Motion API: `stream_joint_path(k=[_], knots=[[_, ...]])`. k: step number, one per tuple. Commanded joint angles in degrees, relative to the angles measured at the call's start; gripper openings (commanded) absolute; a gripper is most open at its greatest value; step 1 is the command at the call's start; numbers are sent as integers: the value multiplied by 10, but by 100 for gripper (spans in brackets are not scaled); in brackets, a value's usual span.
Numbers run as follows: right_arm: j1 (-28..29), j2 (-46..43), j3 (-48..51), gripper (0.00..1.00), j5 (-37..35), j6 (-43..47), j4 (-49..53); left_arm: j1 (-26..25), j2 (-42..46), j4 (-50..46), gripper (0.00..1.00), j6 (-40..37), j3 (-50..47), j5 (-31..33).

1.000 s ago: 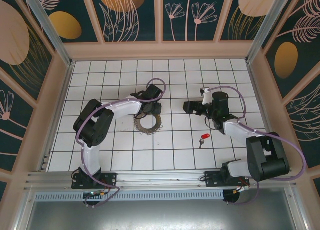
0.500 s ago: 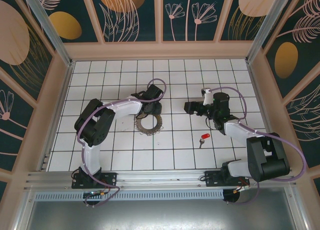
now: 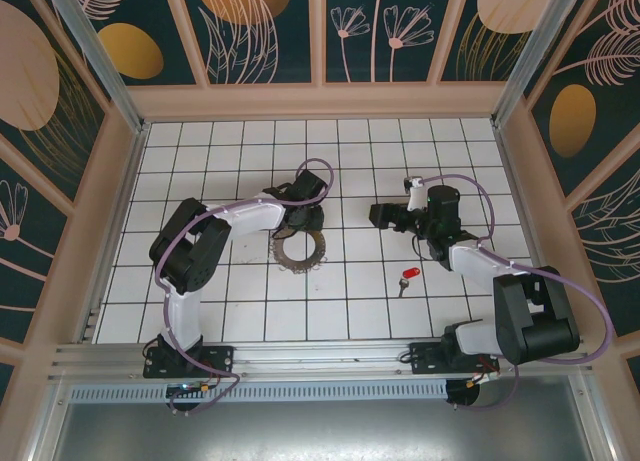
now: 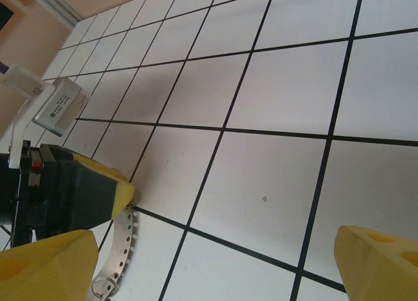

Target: Put the keys on the keyring

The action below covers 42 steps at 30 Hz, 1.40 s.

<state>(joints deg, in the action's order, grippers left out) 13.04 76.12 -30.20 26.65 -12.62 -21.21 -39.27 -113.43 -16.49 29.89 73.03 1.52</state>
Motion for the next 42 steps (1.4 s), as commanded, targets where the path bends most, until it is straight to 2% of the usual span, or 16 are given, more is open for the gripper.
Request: stream_joint_path(k=[1,26,33,42], knots=[[-6,-15,7,93,-5,-7,-20,-8,14,-6,26,8,-12,-19],[-12,-21,19,93,-5,-8,-28,-26,31,-21,27,-4,-19,-5],[-13,-27,21,94,-6,-7,-24,-26,15,-22,31,-15,-10,-8],[-18,-30,25,94,-5,-9,-30,-34,-2,-41,30,-30,4,-9]])
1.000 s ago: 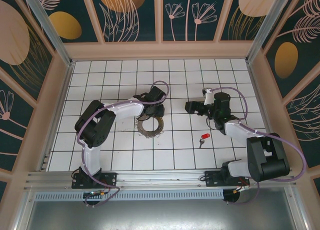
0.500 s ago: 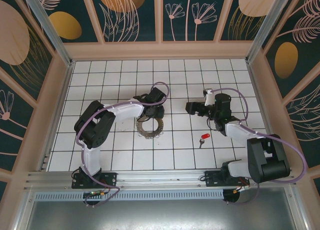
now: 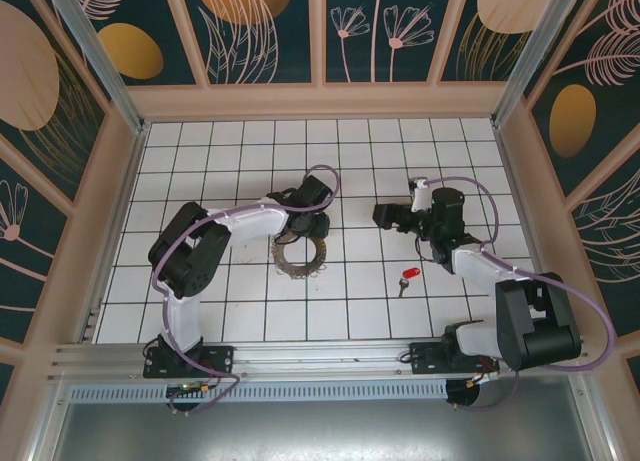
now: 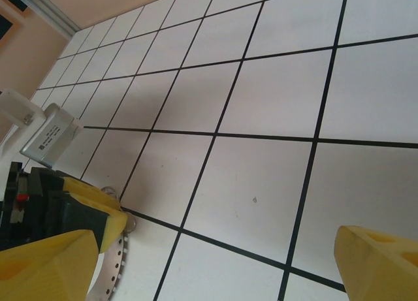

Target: Put the keys on the keyring

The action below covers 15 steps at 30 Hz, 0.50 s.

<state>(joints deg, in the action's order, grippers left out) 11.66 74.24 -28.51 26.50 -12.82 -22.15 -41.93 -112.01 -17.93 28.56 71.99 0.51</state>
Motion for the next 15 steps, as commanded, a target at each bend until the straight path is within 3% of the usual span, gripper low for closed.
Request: stream_joint_path(k=[1,15], knots=[[-4,-11,8,94,-4,-8,-20,-9,-20,-28,30,-19,17,-1],[-10,-19,14,93,-7,-8,-22,-25,-42,-65,25,-37,52,8]])
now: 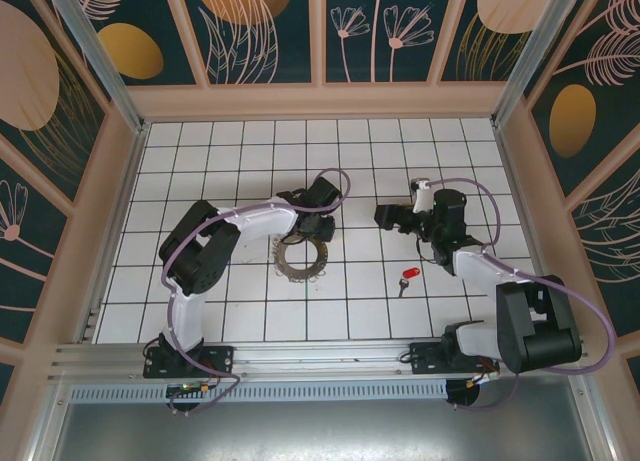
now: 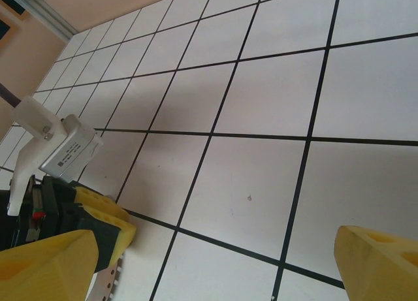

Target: Put the keys on the keyring

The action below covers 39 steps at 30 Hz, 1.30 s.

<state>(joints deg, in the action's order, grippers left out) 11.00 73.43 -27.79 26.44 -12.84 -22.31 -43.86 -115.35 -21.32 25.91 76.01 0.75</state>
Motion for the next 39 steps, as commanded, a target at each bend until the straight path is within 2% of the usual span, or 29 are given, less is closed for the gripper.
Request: stream_joint_path(k=[1,11,32,36,39], knots=[[-4,-12,7,94,-6,-9,-21,-6,-6,-32,25,-10,12,5],[-5,-13,9,94,-6,-9,-24,-20,17,-45,20,-8,12,-4],[-6,-18,13,94,-8,-9,-26,-43,38,-61,20,-4,-9,0],[-6,-21,13,94,-8,-10,-26,-42,50,-58,25,-6,-13,4],[-6,-20,13,94,-8,-10,-26,-42,55,-63,35,-13,-8,9]])
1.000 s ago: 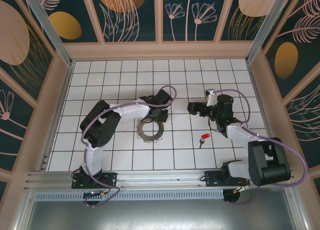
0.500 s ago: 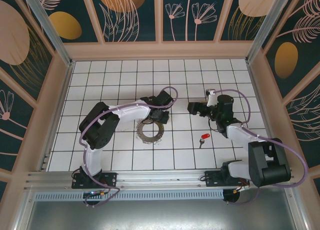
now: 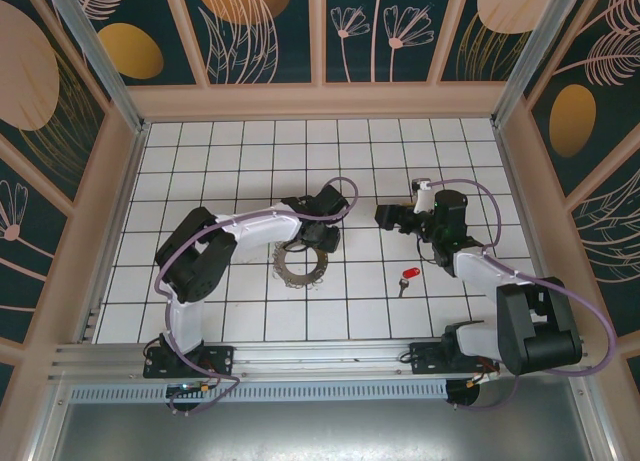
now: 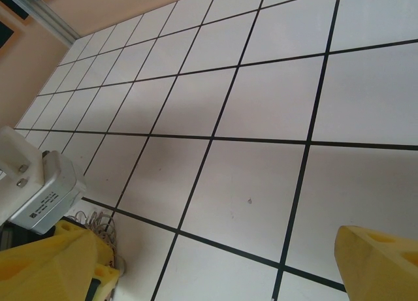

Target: Put the keys on the keyring

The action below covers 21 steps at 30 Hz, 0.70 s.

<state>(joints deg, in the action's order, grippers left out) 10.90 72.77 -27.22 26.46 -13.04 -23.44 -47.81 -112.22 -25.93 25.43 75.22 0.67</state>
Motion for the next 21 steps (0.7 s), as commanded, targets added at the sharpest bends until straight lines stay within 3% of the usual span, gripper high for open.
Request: stream_joint_path(k=[1,11,21], knots=[[-5,-13,8,94,-8,-8,-15,-3,24,-21,36,-14,3,13],[-5,-17,8,94,-11,-7,-13,-3,-20,-67,34,-50,41,58],[-5,-9,5,94,-8,-8,-17,-3,-36,-75,31,-66,44,36]])
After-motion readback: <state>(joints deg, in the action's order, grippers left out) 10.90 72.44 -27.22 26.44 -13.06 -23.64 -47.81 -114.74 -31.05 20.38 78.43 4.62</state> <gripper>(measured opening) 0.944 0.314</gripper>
